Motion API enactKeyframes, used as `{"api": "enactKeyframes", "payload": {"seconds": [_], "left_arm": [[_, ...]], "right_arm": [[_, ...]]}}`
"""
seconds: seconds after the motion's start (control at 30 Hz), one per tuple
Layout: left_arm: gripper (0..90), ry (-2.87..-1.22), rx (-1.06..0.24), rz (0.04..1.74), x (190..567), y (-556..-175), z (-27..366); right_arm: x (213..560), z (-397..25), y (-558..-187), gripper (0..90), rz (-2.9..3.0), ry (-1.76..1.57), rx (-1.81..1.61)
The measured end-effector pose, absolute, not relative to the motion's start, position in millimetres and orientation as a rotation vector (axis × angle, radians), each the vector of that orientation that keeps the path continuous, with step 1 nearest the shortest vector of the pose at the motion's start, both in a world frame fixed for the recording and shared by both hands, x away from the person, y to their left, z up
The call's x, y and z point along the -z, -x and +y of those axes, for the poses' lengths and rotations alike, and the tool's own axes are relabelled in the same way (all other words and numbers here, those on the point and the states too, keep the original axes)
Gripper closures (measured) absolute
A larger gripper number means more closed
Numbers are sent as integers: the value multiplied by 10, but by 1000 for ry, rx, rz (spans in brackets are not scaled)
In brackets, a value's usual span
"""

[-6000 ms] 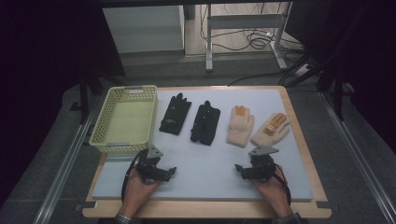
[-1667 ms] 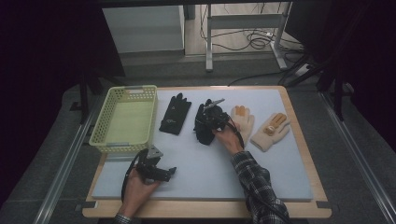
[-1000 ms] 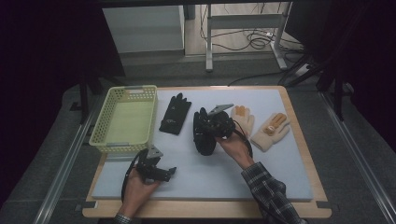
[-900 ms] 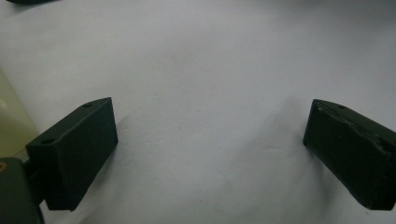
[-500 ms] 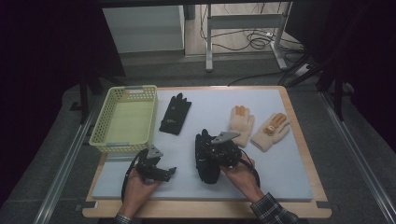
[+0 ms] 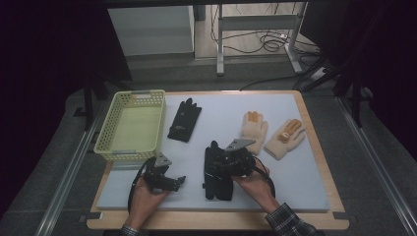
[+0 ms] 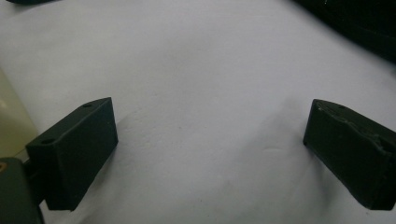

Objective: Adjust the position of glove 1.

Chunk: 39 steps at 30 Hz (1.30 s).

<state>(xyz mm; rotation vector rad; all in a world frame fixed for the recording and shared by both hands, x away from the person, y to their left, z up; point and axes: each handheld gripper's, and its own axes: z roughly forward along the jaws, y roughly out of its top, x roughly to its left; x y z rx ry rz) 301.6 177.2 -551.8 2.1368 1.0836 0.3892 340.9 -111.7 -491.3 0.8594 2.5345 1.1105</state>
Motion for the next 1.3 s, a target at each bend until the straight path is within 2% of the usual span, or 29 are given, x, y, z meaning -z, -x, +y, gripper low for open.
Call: {"api": "enactKeyframes", "payload": {"seconds": [0.23,0.5,0.7,0.9,1.0,1.2,1.3], "left_arm": [[32,-2142,-389,1081,5517,-3016,1775],[31,-2142,-390,1080,5516,-3017,1776],[32,-2143,-391,1080,5516,-3018,1776],[31,-2143,-389,1081,5517,-3018,1777],[31,-2143,-389,1080,5517,-3019,1778],[31,-2143,-388,1081,5517,-3018,1777],[31,-2140,-387,1082,5517,-3018,1776]], "right_arm": [[5075,-1059,-3487,567,2578,-867,-1056],[4972,-949,-3647,545,2554,-832,-1093],[4907,-776,-3942,553,2551,-846,-1133],[4922,-475,-4277,675,2573,-837,-1112],[4928,-338,-4397,699,2573,-818,-1108],[4948,-99,-4634,703,2561,-784,-1086],[4957,-11,-4754,667,2554,-789,-1082]]}}
